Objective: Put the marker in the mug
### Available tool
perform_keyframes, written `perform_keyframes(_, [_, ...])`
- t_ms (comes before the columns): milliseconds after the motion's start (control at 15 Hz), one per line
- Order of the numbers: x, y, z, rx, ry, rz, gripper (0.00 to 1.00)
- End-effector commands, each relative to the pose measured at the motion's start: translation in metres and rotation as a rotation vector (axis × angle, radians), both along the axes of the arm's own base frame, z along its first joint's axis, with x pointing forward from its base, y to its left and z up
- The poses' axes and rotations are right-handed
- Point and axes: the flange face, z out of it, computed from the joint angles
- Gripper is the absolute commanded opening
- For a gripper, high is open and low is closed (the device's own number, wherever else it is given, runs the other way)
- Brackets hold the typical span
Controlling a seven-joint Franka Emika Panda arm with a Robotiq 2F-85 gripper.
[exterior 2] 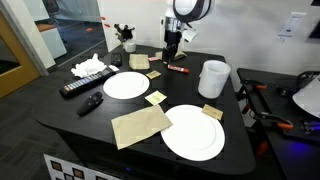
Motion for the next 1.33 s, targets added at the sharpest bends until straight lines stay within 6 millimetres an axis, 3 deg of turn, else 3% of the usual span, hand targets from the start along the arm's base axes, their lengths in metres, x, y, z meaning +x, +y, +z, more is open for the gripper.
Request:
perform_keyframes(0, [0.013, -0.007, -0.003, 0.032, 0.007, 0.021, 0.56])
perform_keyframes(467, [0.018, -0.014, 0.0, 0.025, 0.007, 0.007, 0.03])
perform_keyframes(533, [0.018, -0.013, 0.0, 0.023, 0.007, 0.007, 0.0])
perform_keyframes(600, [0.017, -0.012, 0.002, 0.02, 0.006, 0.003, 0.05])
perform_keyframes(933, [0.016, -0.004, 0.016, 0.013, -0.008, -0.005, 0.05])
perform_keyframes(1267, [0.017, 0.007, 0.055, -0.009, -0.046, 0.008, 0.05])
